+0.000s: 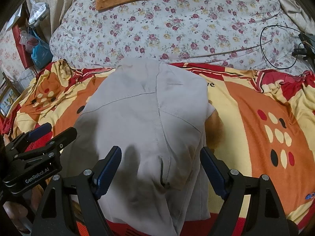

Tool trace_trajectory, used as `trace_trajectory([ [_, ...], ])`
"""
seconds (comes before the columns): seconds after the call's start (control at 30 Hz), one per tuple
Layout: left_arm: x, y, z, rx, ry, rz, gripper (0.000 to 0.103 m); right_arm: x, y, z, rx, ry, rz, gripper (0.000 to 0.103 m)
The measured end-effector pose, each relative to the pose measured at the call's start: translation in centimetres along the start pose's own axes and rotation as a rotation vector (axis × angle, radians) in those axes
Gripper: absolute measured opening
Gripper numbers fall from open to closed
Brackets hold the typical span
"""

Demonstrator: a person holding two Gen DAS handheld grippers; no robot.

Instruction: Fold large clothes

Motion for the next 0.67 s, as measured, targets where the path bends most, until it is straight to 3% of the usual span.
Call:
trace_trajectory([
  [0.67,0.14,-0.47,-0.8,0.0,0.047,-0.026,0.084,0.01,-0.31,0.02,0.0,-0.002,-0.004,0.083],
])
Point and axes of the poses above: each gripper's, at about its wrist camera, not at the fingertips, and y roughly the way its jaws point, z to its left, x to its top, the point moved 6 cm from there along y, roughly the way its jaws point, and after that the axes turned 13 degrees about -x, right-handed, at the moved point
